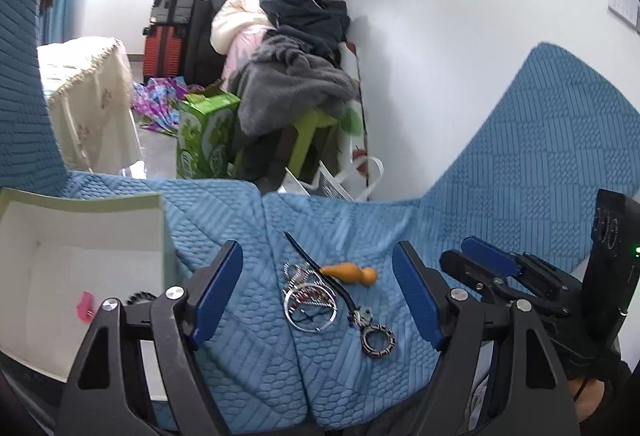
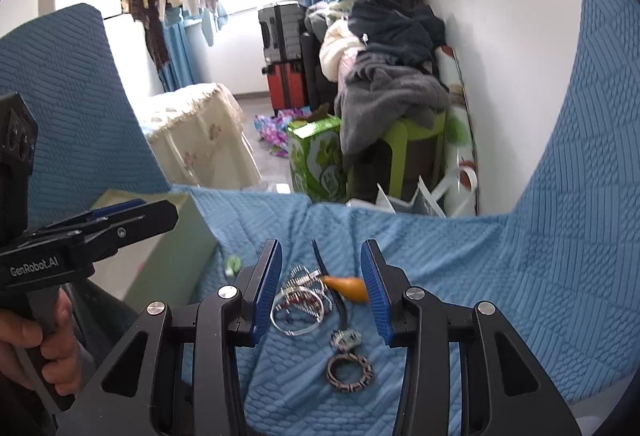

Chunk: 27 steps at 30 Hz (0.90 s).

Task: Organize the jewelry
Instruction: 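Move both grippers back to the jewelry pile, then grasp the black-and-white woven bracelet with the right gripper while the left gripper grasps a silver hoop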

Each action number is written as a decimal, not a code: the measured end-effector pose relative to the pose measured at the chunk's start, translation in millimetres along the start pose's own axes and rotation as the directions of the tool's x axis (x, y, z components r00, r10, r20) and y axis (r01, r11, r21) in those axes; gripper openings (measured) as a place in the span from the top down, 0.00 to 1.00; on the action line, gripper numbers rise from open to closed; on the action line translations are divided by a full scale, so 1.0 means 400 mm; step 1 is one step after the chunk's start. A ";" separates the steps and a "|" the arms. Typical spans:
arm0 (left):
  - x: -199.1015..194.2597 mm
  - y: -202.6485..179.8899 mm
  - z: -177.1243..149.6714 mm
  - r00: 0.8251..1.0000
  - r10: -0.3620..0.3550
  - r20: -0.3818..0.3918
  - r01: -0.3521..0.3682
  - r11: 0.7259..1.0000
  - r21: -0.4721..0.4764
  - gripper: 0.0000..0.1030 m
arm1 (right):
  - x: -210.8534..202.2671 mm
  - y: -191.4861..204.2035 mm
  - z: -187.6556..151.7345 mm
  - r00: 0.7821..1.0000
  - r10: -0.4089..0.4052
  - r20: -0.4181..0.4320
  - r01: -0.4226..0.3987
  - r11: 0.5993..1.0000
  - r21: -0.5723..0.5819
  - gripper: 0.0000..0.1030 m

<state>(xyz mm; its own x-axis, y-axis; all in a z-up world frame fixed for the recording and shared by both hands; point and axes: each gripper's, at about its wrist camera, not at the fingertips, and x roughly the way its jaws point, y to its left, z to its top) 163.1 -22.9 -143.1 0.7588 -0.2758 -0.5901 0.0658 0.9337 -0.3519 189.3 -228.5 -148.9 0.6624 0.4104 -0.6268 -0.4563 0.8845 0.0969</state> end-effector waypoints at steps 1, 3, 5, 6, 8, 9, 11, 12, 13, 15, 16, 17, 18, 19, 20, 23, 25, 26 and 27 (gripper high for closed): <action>0.009 -0.007 -0.006 1.000 -0.003 -0.007 0.003 1.000 0.009 0.28 | 0.007 -0.006 -0.010 1.000 0.000 -0.012 0.000 1.000 0.007 0.62; 0.026 -0.018 -0.021 1.000 -0.011 -0.026 0.011 1.000 0.023 0.29 | 0.022 -0.022 -0.032 0.999 0.002 -0.040 -0.001 1.000 0.027 0.62; 0.051 -0.032 -0.039 0.999 -0.015 -0.052 0.017 0.999 0.036 0.32 | 0.040 -0.037 -0.054 0.997 0.003 -0.077 0.001 0.999 0.043 0.62; 0.064 -0.034 -0.046 0.998 -0.015 -0.066 0.017 0.999 0.041 0.33 | 0.047 -0.041 -0.062 0.996 0.005 -0.093 -0.001 0.999 0.050 0.62; 0.097 -0.036 -0.065 0.994 -0.015 -0.106 0.020 0.999 0.043 0.37 | 0.069 -0.056 -0.085 0.990 0.019 -0.138 -0.008 0.997 0.080 0.62; 0.113 -0.034 -0.074 0.992 -0.016 -0.125 0.021 0.999 0.040 0.39 | 0.078 -0.060 -0.096 0.988 0.020 -0.156 -0.006 0.996 0.090 0.62; 0.151 -0.029 -0.095 0.985 -0.013 -0.171 0.018 0.999 0.029 0.45 | 0.100 -0.072 -0.120 0.978 0.023 -0.207 0.000 0.994 0.110 0.62; 0.171 -0.025 -0.107 0.980 -0.008 -0.198 0.013 1.000 0.024 0.47 | 0.106 -0.076 -0.129 0.975 0.023 -0.220 0.003 0.993 0.115 0.62; 0.186 -0.021 -0.117 0.975 -0.003 -0.221 0.008 1.000 0.020 0.50 | 0.119 -0.082 -0.142 0.969 0.020 -0.248 0.011 0.992 0.122 0.62; 0.210 -0.014 -0.135 0.965 0.013 -0.263 -0.011 1.000 0.009 0.54 | 0.137 -0.089 -0.154 0.959 0.013 -0.282 0.023 0.992 0.122 0.63; 0.217 -0.009 -0.140 0.961 0.017 -0.277 -0.017 1.000 0.003 0.54 | 0.150 -0.091 -0.165 0.951 0.007 -0.309 0.031 0.993 0.118 0.65; 0.228 -0.003 -0.146 0.956 0.016 -0.293 -0.020 1.000 -0.010 0.54 | 0.160 -0.093 -0.170 0.944 0.006 -0.329 0.035 0.992 0.118 0.65; 0.236 0.002 -0.152 0.953 0.018 -0.303 -0.025 1.000 -0.019 0.54 | 0.170 -0.096 -0.177 0.938 0.009 -0.347 0.035 0.992 0.121 0.68; 0.246 0.006 -0.155 0.949 0.023 -0.313 -0.032 0.999 -0.024 0.57 | 0.180 -0.100 -0.184 0.931 0.012 -0.365 0.037 0.991 0.126 0.71; 0.258 0.010 -0.160 0.946 0.025 -0.325 -0.036 0.999 -0.029 0.61 | 0.188 -0.102 -0.191 0.925 0.012 -0.381 0.040 0.991 0.130 0.72; 0.285 0.022 -0.166 0.937 0.036 -0.347 -0.052 0.998 -0.039 0.69 | 0.215 -0.103 -0.215 0.901 -0.002 -0.435 0.061 0.991 0.122 0.75; 0.299 0.028 -0.171 0.933 0.043 -0.356 -0.063 0.997 -0.045 0.70 | 0.230 -0.102 -0.224 0.890 -0.008 -0.455 0.069 0.991 0.116 0.78; 0.307 0.030 -0.172 0.931 0.054 -0.360 -0.073 0.996 -0.041 0.72 | 0.235 -0.099 -0.227 0.887 -0.016 -0.462 0.073 0.992 0.105 0.79; 0.311 0.031 -0.171 0.931 0.059 -0.360 -0.078 0.996 -0.039 0.72 | 0.239 -0.095 -0.231 0.885 -0.028 -0.465 0.079 0.993 0.091 0.81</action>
<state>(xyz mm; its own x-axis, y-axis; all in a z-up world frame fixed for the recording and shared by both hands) 214.1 -61.3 -270.7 0.4773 -0.2835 -0.8318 -0.0189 0.9430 -0.3323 215.0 -243.5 -283.9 0.3229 0.2352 -0.9167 -0.3466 0.9307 0.1167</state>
